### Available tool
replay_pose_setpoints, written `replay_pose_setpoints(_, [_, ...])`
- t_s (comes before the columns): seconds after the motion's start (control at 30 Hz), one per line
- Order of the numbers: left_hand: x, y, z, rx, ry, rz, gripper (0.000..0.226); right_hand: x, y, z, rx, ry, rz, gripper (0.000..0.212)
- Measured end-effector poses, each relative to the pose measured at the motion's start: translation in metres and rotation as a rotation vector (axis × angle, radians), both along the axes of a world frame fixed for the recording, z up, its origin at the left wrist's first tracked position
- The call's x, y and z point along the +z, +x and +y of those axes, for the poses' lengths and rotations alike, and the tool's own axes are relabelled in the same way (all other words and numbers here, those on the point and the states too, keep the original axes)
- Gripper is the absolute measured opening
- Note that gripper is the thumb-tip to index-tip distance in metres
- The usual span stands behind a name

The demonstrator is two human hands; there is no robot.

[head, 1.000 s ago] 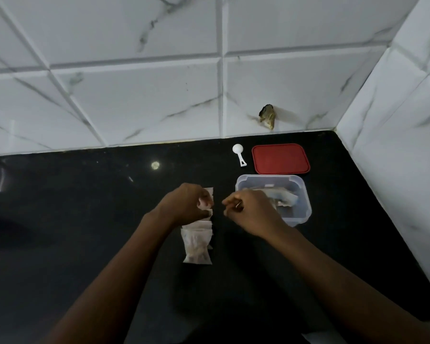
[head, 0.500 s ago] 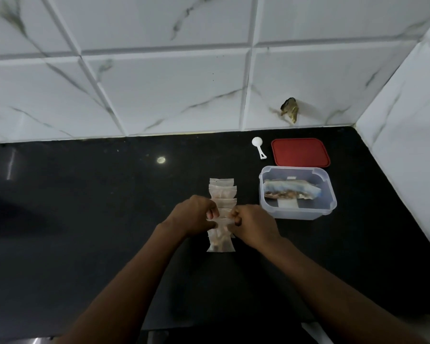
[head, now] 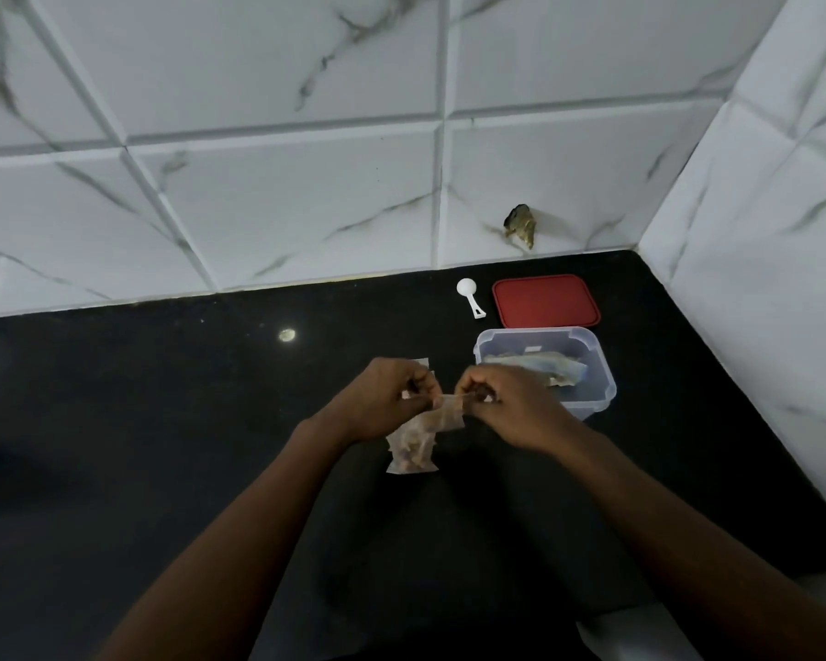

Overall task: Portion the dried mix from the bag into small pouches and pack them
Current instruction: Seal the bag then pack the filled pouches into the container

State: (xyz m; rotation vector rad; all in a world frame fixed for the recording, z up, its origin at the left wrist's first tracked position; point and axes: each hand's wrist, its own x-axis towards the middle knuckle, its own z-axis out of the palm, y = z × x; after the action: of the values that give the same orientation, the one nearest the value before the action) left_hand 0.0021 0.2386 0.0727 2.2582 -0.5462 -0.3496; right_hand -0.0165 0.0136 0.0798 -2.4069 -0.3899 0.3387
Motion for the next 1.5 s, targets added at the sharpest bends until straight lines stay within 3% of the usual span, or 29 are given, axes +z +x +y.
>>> replay_pose_setpoints(0.23, [0.035,0.034,-0.054,0.012,-0.179,-0.105,0.008,0.039,0.024,-0.058,-0.084,0.09,-0.104,0.007])
replay_pose_setpoints(0.4, [0.04,0.057,-0.086,-0.027,-0.159,-0.131,0.014,0.038,0.044,-0.092,-0.135,0.101,-0.115,0.005])
replay_pose_setpoints(0.63, [0.016,0.074,-0.112,-0.075,0.053,-0.1,0.017,0.004,0.059,-0.108,-0.142,0.074,0.012,0.007])
replay_pose_setpoints(0.87, [-0.007,0.079,-0.125,-0.143,0.435,-0.108,0.024,-0.042,0.071,-0.099,-0.09,-0.076,0.044,0.007])
replay_pose_setpoints(1.03, [-0.017,0.076,-0.129,-0.154,0.686,-0.367,0.032,-0.05,0.076,-0.097,-0.125,-0.088,0.059,0.011])
replay_pose_setpoints(1.1, [-0.02,0.076,-0.126,-0.135,0.657,-0.387,0.032,-0.051,0.076,-0.097,-0.167,-0.079,0.061,0.008])
replay_pose_setpoints(1.23, [-0.012,0.068,-0.11,-0.002,0.425,-0.349,0.027,-0.042,0.067,-0.09,-0.223,-0.078,-0.043,0.041])
replay_pose_setpoints(1.37, [-0.002,0.05,-0.07,0.184,0.176,-0.165,0.014,-0.02,0.047,-0.06,-0.249,0.093,-0.21,0.025])
replay_pose_setpoints(1.5, [-0.002,0.03,-0.024,0.182,0.237,0.001,0.007,-0.009,0.028,-0.01,-0.06,0.103,-0.113,0.015])
